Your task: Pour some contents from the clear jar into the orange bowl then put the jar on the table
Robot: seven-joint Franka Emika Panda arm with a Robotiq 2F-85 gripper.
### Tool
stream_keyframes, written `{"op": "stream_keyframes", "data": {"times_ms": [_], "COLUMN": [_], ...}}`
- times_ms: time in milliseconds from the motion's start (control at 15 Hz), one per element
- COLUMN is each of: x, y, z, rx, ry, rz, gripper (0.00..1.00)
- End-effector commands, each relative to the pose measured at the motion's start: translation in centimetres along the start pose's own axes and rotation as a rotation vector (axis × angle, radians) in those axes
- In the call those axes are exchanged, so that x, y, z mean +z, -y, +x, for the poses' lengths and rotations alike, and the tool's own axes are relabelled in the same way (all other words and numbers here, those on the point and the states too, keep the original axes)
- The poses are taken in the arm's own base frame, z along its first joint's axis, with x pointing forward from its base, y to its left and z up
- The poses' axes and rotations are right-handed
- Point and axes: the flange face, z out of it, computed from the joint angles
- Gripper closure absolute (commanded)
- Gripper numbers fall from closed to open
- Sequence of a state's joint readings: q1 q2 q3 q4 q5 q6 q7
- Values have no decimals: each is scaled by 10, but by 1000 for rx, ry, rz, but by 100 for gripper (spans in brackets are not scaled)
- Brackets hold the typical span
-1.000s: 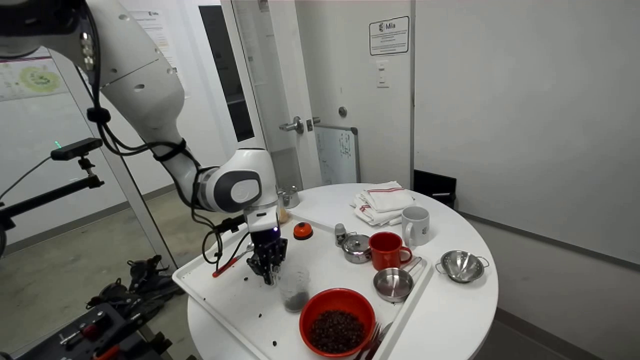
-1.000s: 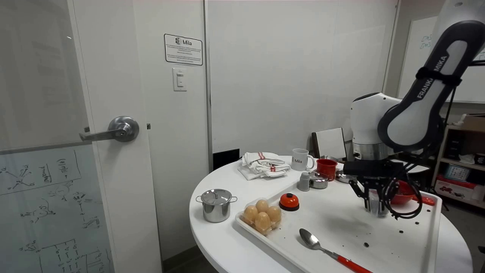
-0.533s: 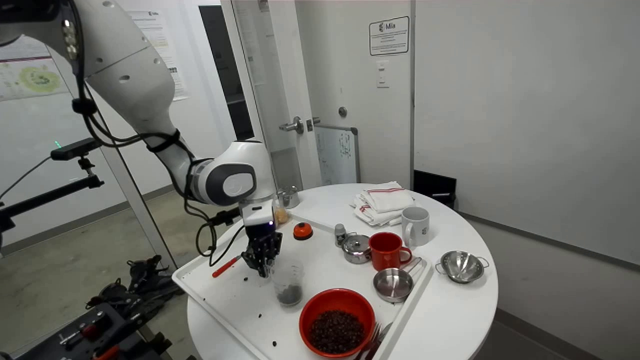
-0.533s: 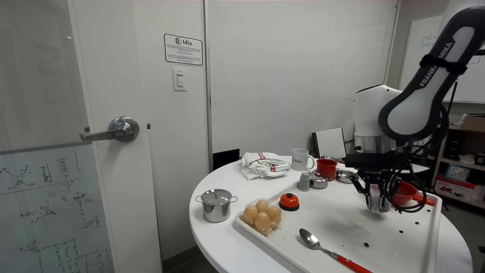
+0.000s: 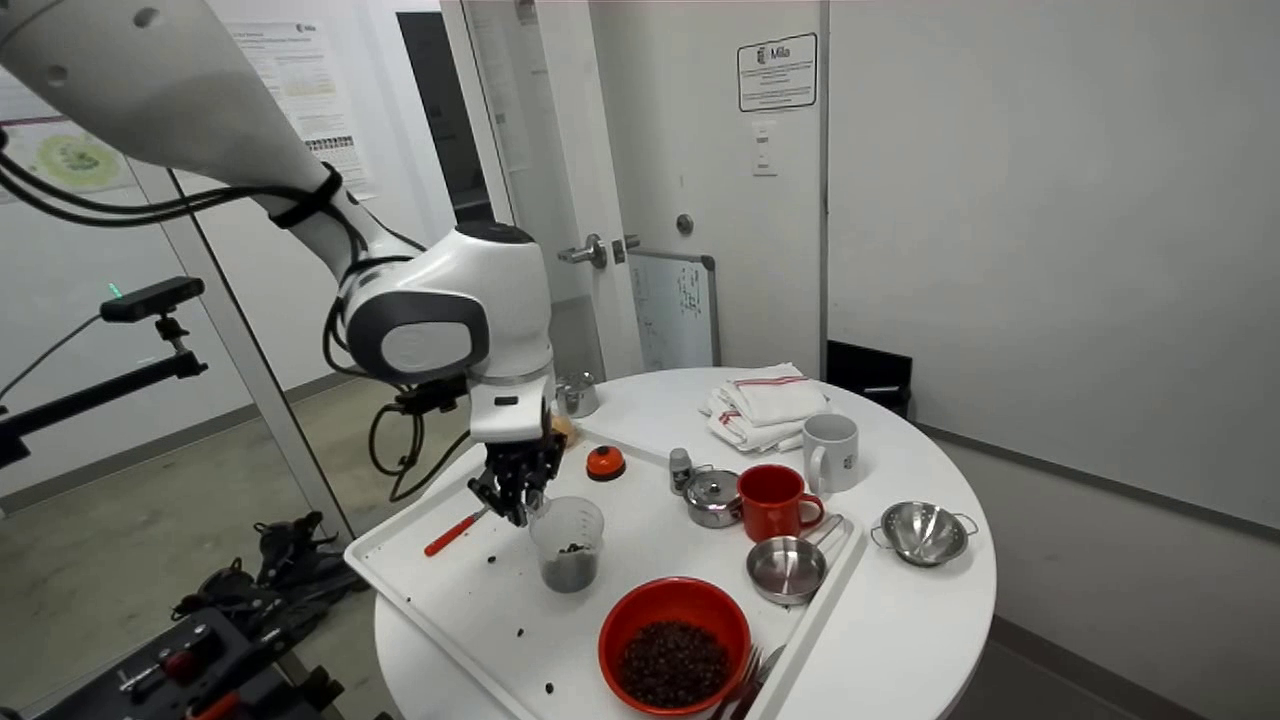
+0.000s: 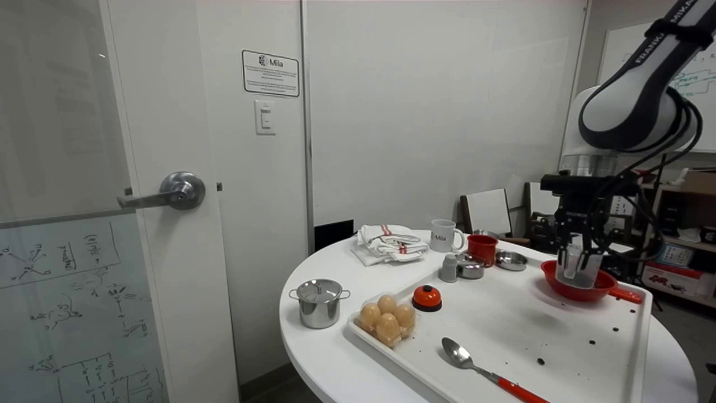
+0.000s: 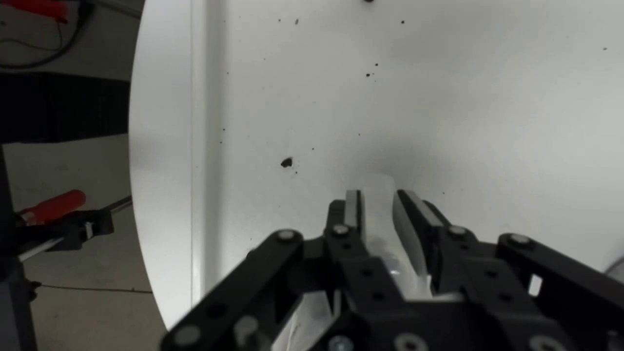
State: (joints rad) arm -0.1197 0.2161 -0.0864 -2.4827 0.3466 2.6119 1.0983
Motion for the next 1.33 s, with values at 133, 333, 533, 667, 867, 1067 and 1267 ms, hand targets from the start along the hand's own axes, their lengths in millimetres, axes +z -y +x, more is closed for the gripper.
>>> {"op": "stream_keyframes", "data": {"times_ms": [133, 333, 533, 667, 867, 1067, 1267], "x": [-46, -42, -45, -41, -38, -41, -54], "y": [-20, -19, -24, -18, -10, -8, -16], "z": [42, 50, 59, 54, 54, 66, 95], "rx": [-20, -16, -31, -35, -44, -23, 56], "ry": [194, 182, 195, 198, 259, 339, 438], "rz": [174, 168, 182, 163, 124, 113, 143], "gripper": [94, 76, 76, 94, 94, 94, 94]}}
